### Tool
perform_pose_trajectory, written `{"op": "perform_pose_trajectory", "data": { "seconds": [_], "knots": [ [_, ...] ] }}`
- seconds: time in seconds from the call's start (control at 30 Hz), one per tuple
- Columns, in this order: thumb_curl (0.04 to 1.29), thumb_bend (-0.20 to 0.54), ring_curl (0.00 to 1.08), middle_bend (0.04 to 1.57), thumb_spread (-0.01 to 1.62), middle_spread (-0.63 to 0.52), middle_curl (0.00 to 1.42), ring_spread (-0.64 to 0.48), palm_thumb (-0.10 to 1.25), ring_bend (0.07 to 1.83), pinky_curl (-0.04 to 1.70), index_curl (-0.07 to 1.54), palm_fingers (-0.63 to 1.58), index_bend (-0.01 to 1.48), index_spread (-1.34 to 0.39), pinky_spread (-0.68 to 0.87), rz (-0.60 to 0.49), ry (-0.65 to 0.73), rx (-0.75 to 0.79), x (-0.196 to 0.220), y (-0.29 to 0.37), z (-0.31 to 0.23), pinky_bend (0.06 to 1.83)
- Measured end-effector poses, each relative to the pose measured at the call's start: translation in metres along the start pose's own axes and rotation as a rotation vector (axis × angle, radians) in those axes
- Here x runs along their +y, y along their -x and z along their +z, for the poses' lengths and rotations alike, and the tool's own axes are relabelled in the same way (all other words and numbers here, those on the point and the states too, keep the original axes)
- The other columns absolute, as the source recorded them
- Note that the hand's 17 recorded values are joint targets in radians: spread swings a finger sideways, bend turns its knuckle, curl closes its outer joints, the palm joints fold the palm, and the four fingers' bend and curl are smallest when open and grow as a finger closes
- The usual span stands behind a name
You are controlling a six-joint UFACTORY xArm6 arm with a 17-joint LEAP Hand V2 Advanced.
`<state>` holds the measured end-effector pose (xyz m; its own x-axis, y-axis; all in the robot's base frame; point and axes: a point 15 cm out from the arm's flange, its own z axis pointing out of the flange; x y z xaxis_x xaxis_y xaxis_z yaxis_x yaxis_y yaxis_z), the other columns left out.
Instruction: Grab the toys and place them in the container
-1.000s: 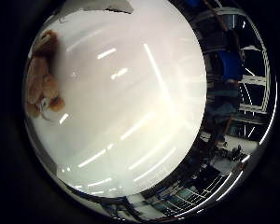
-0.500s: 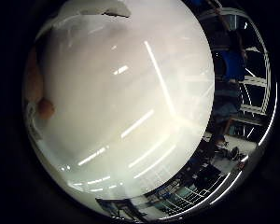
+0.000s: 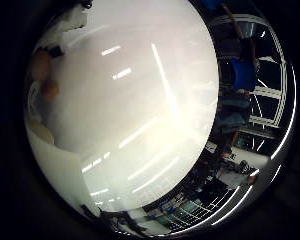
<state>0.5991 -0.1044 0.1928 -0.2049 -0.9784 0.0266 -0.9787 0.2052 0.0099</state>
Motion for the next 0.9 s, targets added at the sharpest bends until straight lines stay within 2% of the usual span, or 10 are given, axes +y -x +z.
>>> {"op": "perform_pose_trajectory", "data": {
  "seconds": [0.1,0.3,0.6,0.9],
  "knots": [
    [0.44,-0.002,0.62,1.29,1.08,-0.17,0.76,-0.24,0.90,1.37,0.58,0.75,1.12,1.06,-0.25,-0.23,0.004,-0.011,0.000,0.005,-0.003,-0.022,1.40],
    [0.51,-0.008,0.69,1.37,1.08,-0.14,0.77,-0.24,1.02,1.38,0.69,0.79,1.08,1.10,-0.22,-0.19,0.001,-0.006,0.000,0.024,-0.004,-0.064,1.42],
    [0.57,-0.013,0.76,1.40,1.08,-0.11,0.74,-0.25,1.03,1.36,0.83,0.80,1.07,1.10,-0.21,-0.17,-0.032,0.011,-0.006,0.072,-0.001,-0.138,1.34],
    [0.60,-0.013,0.82,1.42,1.10,-0.11,0.72,-0.26,1.01,1.32,0.97,0.81,1.08,1.09,-0.21,-0.19,-0.123,-0.082,-0.028,0.120,0.033,-0.228,1.26]
  ]
}}
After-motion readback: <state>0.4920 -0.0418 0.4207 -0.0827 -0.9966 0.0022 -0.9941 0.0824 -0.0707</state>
